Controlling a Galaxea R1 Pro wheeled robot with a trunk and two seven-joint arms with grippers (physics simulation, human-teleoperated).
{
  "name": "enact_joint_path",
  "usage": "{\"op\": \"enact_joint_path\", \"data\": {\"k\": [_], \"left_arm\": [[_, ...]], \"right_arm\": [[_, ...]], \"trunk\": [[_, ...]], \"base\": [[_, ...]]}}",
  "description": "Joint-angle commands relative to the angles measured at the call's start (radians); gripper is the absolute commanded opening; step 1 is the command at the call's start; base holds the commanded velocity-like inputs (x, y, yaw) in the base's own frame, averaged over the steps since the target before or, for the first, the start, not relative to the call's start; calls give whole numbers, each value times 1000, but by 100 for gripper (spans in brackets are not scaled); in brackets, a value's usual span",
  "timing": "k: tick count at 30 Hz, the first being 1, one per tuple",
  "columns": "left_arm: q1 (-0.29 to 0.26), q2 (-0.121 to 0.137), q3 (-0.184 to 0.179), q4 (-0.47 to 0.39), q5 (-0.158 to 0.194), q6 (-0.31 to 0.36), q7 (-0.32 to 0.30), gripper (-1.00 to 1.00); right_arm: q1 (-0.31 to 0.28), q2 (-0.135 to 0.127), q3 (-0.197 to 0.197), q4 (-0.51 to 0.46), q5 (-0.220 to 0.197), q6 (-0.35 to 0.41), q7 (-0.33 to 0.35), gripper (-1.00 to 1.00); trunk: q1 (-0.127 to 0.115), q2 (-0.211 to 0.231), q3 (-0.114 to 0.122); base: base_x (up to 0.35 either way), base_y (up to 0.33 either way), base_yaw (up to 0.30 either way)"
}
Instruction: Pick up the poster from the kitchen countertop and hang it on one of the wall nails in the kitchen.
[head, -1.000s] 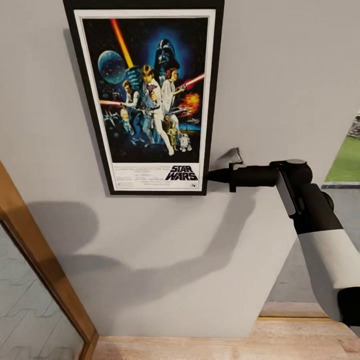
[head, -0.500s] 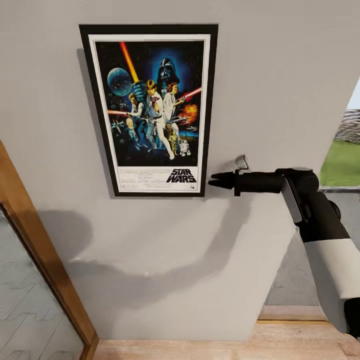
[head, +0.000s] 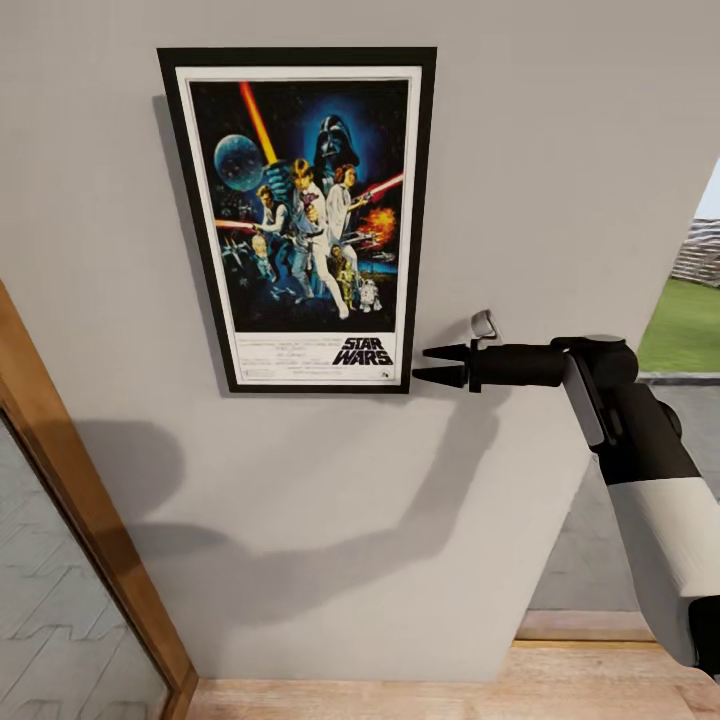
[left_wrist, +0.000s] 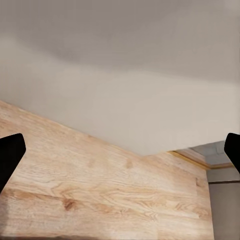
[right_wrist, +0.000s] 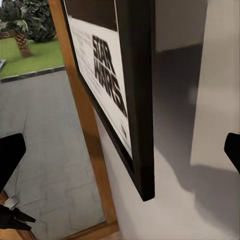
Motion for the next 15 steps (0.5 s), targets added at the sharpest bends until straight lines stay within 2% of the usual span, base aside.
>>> {"op": "enact_joint_path", "data": {"k": [1, 10, 15], "left_arm": [[-1, 0, 8, 1, -8, -6, -3, 100], [-1, 0, 8, 1, -8, -6, -3, 100], [-1, 0, 8, 1, -8, -7, -4, 100]], "right_arm": [[-1, -1, 2, 0, -6, 7, -1, 100], [-1, -1, 2, 0, -6, 7, -2, 100], [-1, -1, 2, -1, -6, 6, -1, 100]], "trunk": [[1, -2, -2], [1, -2, -2], [1, -2, -2]], "base": [[0, -11, 0], [0, -80, 0], [-148, -142, 0]]}}
